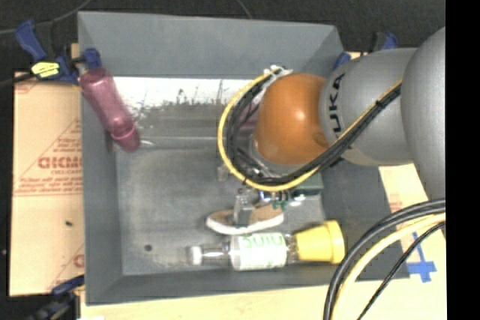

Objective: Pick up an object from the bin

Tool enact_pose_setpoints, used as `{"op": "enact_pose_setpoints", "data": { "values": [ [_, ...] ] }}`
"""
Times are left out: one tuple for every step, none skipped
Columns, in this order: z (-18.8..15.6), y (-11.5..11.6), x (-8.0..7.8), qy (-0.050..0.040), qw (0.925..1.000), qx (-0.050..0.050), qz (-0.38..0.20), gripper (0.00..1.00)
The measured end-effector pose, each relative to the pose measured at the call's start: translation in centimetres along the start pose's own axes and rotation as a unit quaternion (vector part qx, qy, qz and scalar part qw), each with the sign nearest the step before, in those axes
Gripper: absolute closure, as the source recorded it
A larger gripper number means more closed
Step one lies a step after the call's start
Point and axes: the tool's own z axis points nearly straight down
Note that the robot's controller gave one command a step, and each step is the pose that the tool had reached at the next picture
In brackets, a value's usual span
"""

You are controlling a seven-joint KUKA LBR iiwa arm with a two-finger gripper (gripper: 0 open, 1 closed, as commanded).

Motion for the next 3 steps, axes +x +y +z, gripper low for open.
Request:
{"op": "enact_pose_setpoints", "data": {
  "values": [
    [3.0, -1.1, 0.0, -0.0003, 0.9998, 0.001, 0.018, 0.00],
    [3.2, -3.4, -0.1, -0.0035, 0.9998, -0.001, 0.019, 0.00],
    [-4.2, -3.6, 0.9, 0.0009, 0.9999, 0.001, 0.014, 0.00]
  ]
}}
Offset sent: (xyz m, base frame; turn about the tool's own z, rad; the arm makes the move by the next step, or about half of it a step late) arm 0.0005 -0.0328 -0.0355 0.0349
